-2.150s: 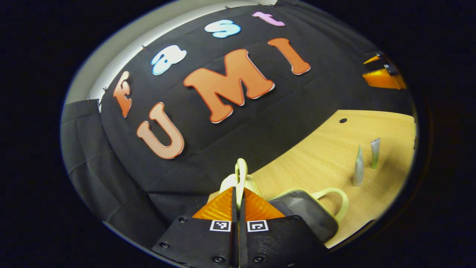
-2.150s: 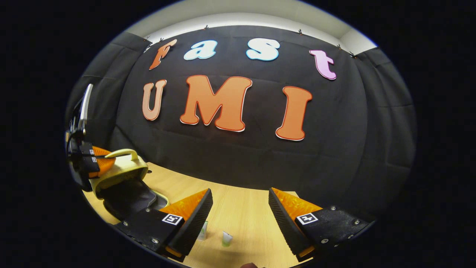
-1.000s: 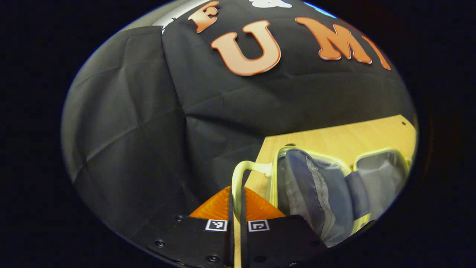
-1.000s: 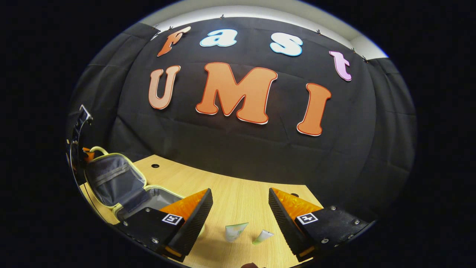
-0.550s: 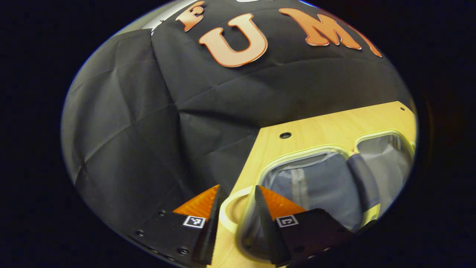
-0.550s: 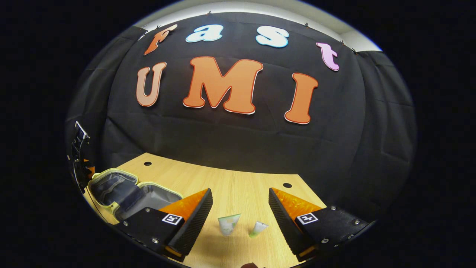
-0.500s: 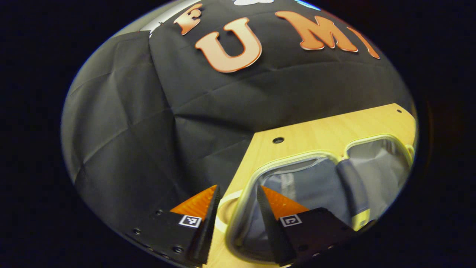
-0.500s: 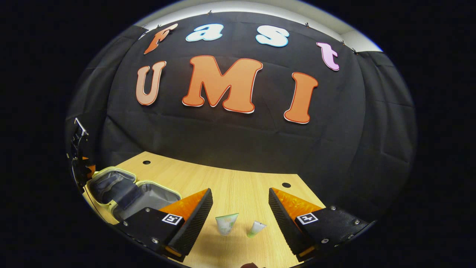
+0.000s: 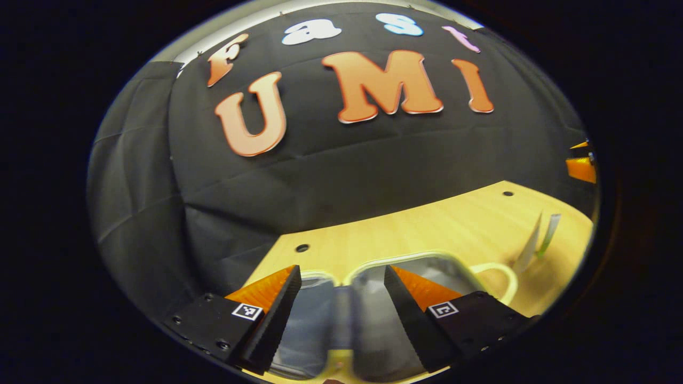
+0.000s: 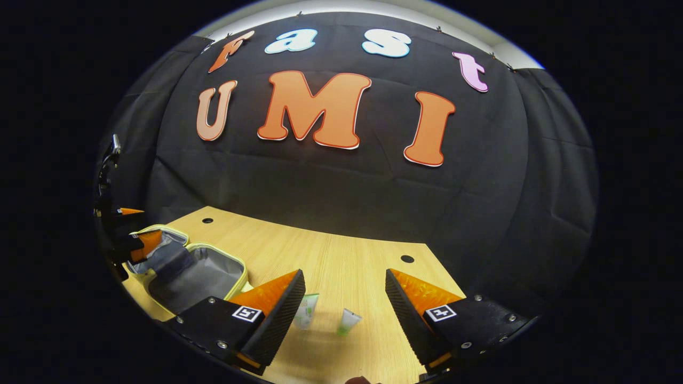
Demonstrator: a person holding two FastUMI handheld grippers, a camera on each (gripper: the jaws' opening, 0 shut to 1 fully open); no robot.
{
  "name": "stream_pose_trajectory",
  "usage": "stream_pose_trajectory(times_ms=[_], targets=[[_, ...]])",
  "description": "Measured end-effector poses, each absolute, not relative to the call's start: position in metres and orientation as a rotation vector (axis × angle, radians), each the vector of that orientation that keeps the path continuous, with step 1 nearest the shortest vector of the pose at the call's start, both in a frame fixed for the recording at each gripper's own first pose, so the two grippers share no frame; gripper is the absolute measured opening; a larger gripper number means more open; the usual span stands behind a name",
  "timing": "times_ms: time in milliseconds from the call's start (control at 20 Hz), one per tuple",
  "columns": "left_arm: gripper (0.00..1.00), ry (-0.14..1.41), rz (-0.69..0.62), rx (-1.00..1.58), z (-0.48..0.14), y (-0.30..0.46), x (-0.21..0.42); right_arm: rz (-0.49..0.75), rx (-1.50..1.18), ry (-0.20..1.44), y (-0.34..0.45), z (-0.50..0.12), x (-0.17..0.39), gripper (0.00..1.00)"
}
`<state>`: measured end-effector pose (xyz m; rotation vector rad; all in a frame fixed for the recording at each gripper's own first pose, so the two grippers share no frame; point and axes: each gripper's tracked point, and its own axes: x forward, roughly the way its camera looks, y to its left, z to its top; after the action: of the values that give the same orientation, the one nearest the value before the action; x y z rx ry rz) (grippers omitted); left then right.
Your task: First open the suitcase, pack the skin care products into it, and then close the suitcase.
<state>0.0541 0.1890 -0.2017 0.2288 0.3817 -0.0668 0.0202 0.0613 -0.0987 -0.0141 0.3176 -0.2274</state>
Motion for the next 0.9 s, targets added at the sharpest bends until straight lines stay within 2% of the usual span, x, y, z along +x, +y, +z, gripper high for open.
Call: stream_pose_trajectory(times_ms=[500, 900], targets=[[0.97, 0.379, -0.453, 0.214, -0.231, -0.034, 0.036, -0.215, 0.001, 0.341, 0.03, -0.113, 0.005, 0.96], [0.97, 0.49, -0.591, 0.2, -0.296, -0.112, 0.034, -0.215, -0.009, 0.371, 0.009, -0.122, -0.003, 0.96]])
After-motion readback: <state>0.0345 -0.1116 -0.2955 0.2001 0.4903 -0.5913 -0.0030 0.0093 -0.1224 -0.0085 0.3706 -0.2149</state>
